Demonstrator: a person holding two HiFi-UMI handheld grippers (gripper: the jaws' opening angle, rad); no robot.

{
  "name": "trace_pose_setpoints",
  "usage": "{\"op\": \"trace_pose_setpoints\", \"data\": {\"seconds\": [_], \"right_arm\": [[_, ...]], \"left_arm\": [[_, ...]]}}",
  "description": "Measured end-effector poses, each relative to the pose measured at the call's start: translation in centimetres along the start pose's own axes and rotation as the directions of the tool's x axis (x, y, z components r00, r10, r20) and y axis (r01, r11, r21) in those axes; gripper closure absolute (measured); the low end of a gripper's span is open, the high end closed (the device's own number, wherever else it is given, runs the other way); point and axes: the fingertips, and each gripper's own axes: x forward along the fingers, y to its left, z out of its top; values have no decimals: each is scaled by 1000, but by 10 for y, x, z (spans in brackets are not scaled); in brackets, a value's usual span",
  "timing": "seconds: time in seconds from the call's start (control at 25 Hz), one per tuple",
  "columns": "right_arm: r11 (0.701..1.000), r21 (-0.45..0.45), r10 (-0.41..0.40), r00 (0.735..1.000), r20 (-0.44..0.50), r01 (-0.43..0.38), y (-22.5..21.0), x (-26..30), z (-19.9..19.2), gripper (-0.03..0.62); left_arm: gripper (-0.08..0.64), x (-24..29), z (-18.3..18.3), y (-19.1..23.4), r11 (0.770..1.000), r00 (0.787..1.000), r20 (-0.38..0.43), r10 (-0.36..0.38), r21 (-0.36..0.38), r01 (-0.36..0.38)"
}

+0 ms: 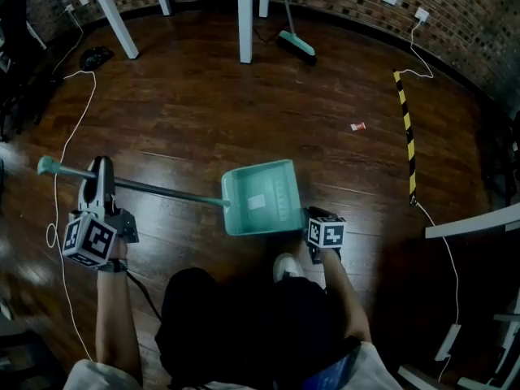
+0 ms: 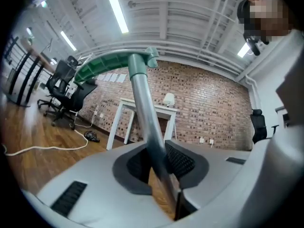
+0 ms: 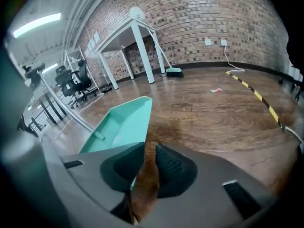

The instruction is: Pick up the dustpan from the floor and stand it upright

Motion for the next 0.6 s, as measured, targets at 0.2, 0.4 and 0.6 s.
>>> {"op": "trace_pose_setpoints", "data": {"seconds": [0.2, 0.4, 0.6], "right_arm": [[999, 22, -24, 999, 35, 23, -2, -21, -5, 512], [995, 97, -31, 983, 181, 14, -3, -53, 27, 531], [988, 155, -55, 948, 315, 6, -5, -94, 66, 560]], "left_arm": [[495, 15, 25, -58, 989, 996, -16, -89, 120, 91], [499, 26, 24, -121, 964, 984, -28, -174, 202, 176], [501, 37, 19, -174, 928, 963, -60, -264, 255, 270]]}}
